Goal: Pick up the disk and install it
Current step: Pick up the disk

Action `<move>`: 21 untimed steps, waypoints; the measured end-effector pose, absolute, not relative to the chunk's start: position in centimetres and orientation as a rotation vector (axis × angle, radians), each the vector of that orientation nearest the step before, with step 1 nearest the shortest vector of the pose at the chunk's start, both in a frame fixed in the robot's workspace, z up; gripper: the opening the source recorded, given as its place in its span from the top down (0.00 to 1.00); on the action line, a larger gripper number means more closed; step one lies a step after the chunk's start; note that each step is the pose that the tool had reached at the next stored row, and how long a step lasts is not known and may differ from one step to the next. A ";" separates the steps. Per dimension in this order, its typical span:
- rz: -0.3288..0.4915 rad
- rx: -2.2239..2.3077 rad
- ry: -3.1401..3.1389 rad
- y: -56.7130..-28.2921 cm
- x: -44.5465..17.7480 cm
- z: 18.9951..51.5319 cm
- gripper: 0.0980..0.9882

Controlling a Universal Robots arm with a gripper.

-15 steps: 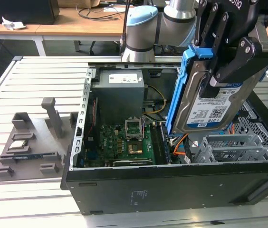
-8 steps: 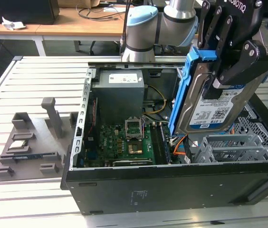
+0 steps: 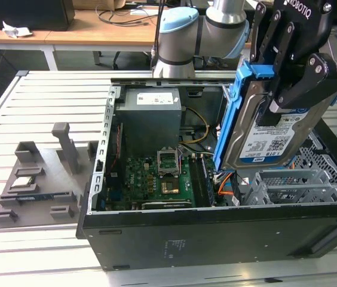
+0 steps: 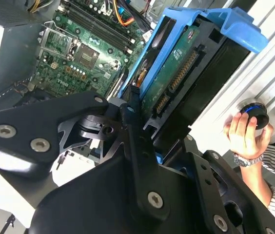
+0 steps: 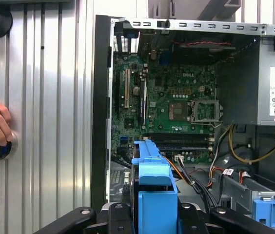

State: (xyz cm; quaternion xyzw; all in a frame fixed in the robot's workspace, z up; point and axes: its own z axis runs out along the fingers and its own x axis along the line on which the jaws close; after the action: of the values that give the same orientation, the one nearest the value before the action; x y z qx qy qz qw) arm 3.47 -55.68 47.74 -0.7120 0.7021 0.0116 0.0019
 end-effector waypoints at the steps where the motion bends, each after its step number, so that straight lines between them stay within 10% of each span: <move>1: 0.036 -2.234 2.203 -55.7 3.5 47.7 0.70; 21: 0.036 -2.234 2.203 -55.7 4.3 46.7 0.70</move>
State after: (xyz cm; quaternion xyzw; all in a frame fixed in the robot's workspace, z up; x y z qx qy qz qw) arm 4.27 -55.67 46.68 -0.7120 0.7021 0.0114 0.0018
